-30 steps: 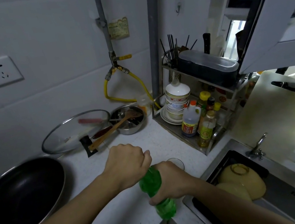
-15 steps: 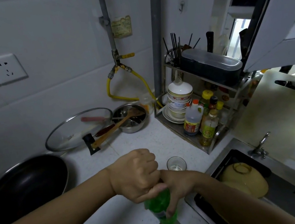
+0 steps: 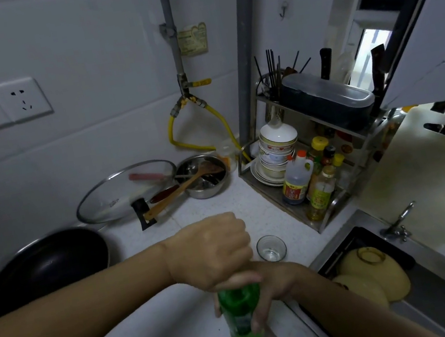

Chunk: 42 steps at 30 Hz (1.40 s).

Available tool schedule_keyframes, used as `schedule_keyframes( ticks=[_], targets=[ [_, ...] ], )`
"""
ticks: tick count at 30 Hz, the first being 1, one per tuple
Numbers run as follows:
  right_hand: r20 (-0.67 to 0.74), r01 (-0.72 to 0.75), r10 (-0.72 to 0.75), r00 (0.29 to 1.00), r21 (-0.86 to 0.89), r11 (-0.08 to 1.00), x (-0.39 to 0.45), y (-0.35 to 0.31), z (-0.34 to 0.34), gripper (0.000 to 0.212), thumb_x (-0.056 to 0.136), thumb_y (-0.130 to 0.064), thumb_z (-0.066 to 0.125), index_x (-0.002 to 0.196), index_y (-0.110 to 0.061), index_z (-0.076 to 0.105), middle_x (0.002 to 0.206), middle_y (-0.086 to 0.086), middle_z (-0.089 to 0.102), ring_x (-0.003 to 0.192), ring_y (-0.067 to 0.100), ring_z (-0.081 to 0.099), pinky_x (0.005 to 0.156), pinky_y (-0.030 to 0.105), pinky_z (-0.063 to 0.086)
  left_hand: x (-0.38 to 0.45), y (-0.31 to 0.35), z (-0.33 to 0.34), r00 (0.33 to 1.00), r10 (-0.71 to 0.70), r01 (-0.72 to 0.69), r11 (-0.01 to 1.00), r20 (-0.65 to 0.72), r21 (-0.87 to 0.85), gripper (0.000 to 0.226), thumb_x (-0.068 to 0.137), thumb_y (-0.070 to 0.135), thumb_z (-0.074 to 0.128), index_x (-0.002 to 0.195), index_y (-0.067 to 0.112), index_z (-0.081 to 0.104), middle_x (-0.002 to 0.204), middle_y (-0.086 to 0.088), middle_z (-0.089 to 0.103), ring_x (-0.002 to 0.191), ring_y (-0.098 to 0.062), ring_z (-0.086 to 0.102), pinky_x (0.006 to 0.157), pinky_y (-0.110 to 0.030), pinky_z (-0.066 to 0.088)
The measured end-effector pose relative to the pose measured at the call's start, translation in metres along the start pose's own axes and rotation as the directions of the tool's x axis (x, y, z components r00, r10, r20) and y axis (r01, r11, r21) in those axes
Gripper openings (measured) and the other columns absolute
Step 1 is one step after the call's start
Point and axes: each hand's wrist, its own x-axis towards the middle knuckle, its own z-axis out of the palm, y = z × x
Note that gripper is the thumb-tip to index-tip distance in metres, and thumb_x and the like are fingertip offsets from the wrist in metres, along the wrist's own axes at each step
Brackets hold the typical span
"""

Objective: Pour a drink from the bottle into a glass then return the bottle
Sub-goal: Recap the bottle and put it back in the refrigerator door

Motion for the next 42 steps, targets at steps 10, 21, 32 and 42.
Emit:
schedule_keyframes(
  ticks=[10, 21, 32, 42],
  targets=[
    [-0.378, 0.138, -0.103, 0.92, 0.067, 0.988, 0.003, -0.028, -0.011, 0.056, 0.062, 0.004, 0.081, 0.114, -0.006, 0.064, 0.118, 0.013, 0.071, 0.11, 0.027, 0.067, 0.091, 0.038, 0.055, -0.073, 0.086, 0.029, 0.138, -0.986, 0.867, 0.072, 0.098, -0.493, 0.094, 0.065, 0.086, 0.057, 0.142, 0.036, 0.036, 0.133, 0.01, 0.06, 0.12, 0.0, 0.056, 0.098, -0.033, 0.051],
    [-0.145, 0.288, -0.31, 0.94, -0.153, 0.945, 0.043, -0.086, 0.087, 0.047, 0.056, 0.007, 0.089, 0.094, -0.013, 0.07, 0.09, 0.007, 0.073, 0.088, 0.024, 0.071, 0.077, 0.038, 0.059, -0.077, 0.184, -0.01, -0.357, -0.934, 0.721, -0.274, -0.002, -0.636, 0.079, 0.059, 0.044, 0.091, 0.127, 0.038, 0.049, 0.113, 0.019, 0.07, 0.102, -0.001, 0.067, 0.088, -0.042, 0.057],
    [0.278, 0.458, -0.39, 0.878, -0.249, 0.854, 0.041, -0.129, 0.302, 0.047, 0.058, 0.0, 0.092, 0.097, -0.013, 0.07, 0.093, 0.009, 0.073, 0.088, 0.02, 0.069, 0.082, 0.037, 0.056, -0.104, 0.375, -0.127, -0.676, -0.68, 0.672, -0.41, -0.285, -0.616, 0.057, 0.051, 0.032, 0.082, 0.104, 0.047, 0.065, 0.087, 0.011, 0.076, 0.079, -0.007, 0.072, 0.074, -0.044, 0.059],
    [0.762, 0.547, -0.365, 0.536, 0.016, 0.837, 0.025, -0.138, 0.53, 0.043, 0.064, 0.006, 0.083, 0.104, 0.001, 0.069, 0.098, 0.01, 0.073, 0.092, 0.026, 0.068, 0.083, 0.039, 0.054, -0.089, 0.597, -0.227, -0.822, -0.344, 0.57, -0.523, -0.454, -0.634, 0.059, 0.048, 0.042, 0.085, 0.101, 0.059, 0.064, 0.087, 0.02, 0.077, 0.082, 0.004, 0.071, 0.08, -0.031, 0.059]
  ],
)
